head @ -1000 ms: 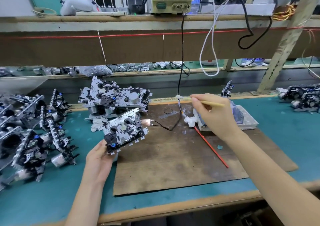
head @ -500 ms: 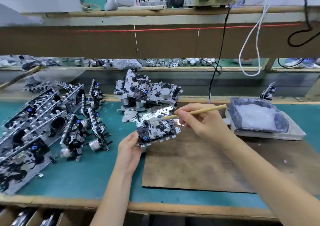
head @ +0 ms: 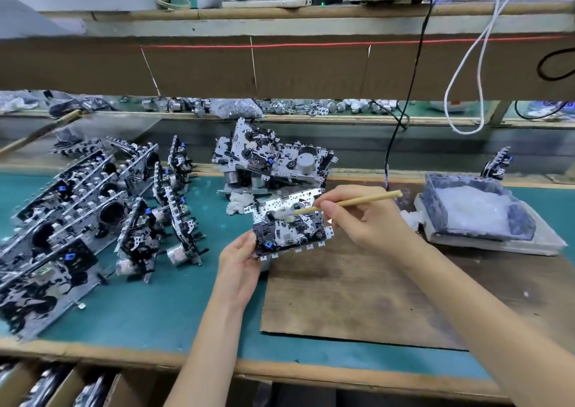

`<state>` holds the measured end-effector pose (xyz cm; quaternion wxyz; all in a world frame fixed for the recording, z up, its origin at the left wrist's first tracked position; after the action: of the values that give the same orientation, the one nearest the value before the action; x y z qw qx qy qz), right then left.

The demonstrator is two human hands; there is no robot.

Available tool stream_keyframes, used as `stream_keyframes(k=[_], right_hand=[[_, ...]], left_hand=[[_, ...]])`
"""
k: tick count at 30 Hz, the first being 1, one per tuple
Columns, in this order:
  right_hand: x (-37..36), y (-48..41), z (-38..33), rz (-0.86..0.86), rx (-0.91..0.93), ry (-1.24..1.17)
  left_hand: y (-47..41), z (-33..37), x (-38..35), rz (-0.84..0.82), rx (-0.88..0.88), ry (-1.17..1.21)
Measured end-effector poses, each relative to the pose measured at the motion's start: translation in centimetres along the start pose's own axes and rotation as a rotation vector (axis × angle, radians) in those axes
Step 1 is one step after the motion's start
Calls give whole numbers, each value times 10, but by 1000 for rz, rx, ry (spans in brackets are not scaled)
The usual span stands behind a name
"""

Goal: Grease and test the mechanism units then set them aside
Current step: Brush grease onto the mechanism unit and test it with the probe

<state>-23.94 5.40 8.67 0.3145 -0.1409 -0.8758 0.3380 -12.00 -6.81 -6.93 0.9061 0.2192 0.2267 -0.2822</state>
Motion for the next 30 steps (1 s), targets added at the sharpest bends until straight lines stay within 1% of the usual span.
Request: stream_keyframes(k=[8, 13, 16, 18, 19, 21, 22, 23, 25, 26, 27, 28, 30], right_hand=[[-1, -1, 0, -6, -7, 17], [-2, -3, -3, -35, 19, 52], [5, -4, -11, 20, 90, 105], [9, -7, -22, 53, 182, 180], [7, -9, -28, 37, 237, 237], [-7, -11, -36, -73, 334, 388], [-18, -12, -32, -176, 341, 485], [-31, -12, -20, -315, 300, 596], [-54, -3, 14, -635, 149, 799], [-59, 0, 25, -732, 108, 869], [-64, 0, 32, -785, 94, 905], [-67, -1, 35, -804, 86, 913], [-68, -5, 38, -797, 67, 894]], left_hand=[[-1, 0, -1, -26, 0, 33], [-3, -2, -1, -39, 11, 53], [-4, -2, 1, -49, 9, 67], [-4, -3, 1, -57, 9, 75], [-5, -3, 2, -60, 10, 80], [-5, -3, 1, -65, 6, 79], [-4, -2, 0, -71, 0, 76], [-4, -2, -1, -82, -7, 75], [-2, -1, -3, -90, -11, 75], [-2, -1, -3, -88, -9, 74], [-2, -1, -2, -87, -8, 74], [-1, -1, -2, -88, -9, 74], [-1, 0, -3, -92, -12, 79]])
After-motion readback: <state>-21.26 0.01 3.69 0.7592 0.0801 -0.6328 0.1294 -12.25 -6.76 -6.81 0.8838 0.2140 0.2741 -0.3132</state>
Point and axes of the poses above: each hand's wrist, its own y-axis away from the middle knuckle, its own x-axis out of the back of the hand, z = x × y, the point moved 10 cm from there along -y, towards the middle knuckle, and after that the axes turned 15 degrees about x, right-handed, at the moved point
